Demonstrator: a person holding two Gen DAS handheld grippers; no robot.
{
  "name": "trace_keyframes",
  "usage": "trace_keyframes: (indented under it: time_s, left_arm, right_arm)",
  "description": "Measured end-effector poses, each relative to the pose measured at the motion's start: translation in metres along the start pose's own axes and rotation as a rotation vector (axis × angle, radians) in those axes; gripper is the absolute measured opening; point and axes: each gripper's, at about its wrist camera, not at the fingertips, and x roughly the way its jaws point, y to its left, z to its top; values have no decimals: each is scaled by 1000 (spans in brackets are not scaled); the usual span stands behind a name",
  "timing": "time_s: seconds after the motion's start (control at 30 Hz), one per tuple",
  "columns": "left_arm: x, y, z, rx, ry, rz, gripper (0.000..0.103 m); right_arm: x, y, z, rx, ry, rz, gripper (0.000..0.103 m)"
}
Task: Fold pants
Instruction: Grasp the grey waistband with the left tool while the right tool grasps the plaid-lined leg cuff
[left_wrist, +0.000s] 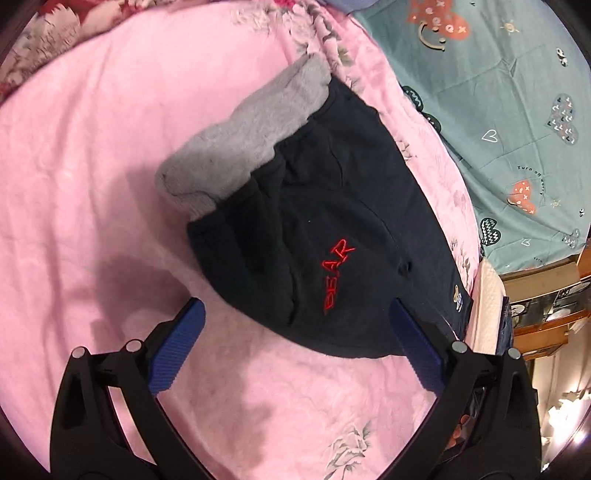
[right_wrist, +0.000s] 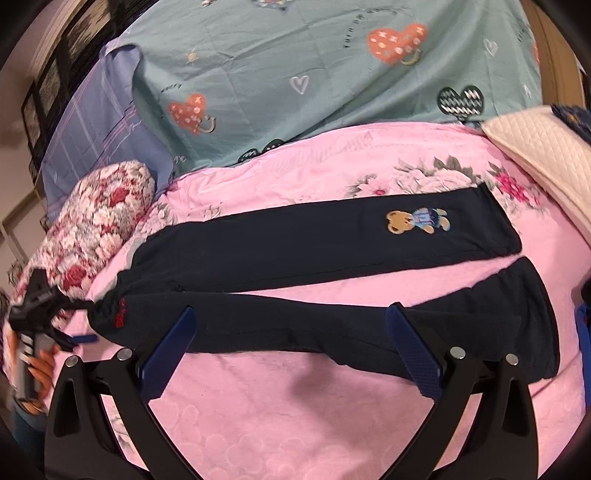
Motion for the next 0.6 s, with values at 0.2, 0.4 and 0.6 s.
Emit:
trace_keyframes:
  time_s: [0.2,0.4,0.6]
  left_arm:
    - [11,-15,12,84,-55,21,39]
    - [9,-10,16,120,-72,48,14]
    - [16,-6,18,102,-65,44,20]
  right_arm:
    - [-26,-66,-2,156,44,-113,102]
    - [-61,-156,-12,380,66,-184,101]
    - [-50,-197,-19,468,134,-150,81]
